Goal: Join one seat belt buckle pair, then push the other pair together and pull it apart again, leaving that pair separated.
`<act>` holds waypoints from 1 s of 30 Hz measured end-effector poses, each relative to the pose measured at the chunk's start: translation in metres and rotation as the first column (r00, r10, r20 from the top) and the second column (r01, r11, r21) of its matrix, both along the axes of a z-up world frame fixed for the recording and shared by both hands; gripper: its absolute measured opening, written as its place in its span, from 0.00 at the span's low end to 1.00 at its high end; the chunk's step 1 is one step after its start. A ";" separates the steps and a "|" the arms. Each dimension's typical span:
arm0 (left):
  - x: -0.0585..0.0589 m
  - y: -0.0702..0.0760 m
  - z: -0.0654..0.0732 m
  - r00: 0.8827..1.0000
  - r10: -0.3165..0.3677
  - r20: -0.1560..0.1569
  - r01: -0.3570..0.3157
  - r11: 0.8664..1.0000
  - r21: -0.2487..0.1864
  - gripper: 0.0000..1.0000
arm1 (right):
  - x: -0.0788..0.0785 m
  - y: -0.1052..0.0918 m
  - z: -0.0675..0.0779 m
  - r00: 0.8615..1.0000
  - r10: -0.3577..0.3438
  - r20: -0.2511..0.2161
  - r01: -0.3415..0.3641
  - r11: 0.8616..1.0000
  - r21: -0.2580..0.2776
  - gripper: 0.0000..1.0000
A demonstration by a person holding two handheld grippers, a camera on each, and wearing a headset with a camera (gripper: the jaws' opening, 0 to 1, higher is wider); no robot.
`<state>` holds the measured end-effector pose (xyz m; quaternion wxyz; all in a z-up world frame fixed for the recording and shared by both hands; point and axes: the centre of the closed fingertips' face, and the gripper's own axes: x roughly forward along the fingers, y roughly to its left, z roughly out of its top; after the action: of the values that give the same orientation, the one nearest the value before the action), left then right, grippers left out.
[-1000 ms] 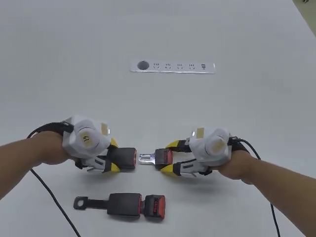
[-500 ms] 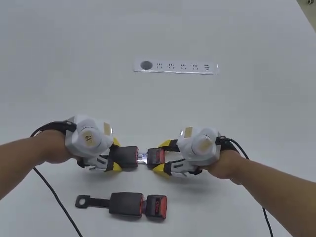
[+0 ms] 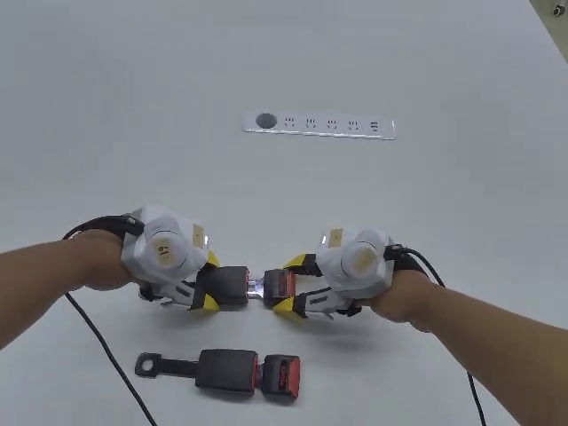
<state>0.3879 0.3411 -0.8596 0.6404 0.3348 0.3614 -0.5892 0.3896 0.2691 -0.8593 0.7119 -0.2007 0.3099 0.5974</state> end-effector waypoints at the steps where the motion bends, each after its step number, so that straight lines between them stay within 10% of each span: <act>1: 0.000 0.000 0.000 1.000 -0.008 0.000 0.008 1.000 0.003 0.34 | 0.000 0.000 0.000 1.000 0.000 0.001 0.000 1.000 -0.001 0.35; 30: -0.001 -0.001 -0.001 0.997 -0.073 -0.010 0.073 0.997 0.041 0.34 | 0.001 0.019 -0.001 0.999 -0.044 -0.003 0.044 0.998 -0.037 0.36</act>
<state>0.3864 0.3400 -0.8610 0.6099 0.3583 0.3639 -0.6060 0.3908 0.2881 -0.8602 0.7205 -0.2057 0.3267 0.5761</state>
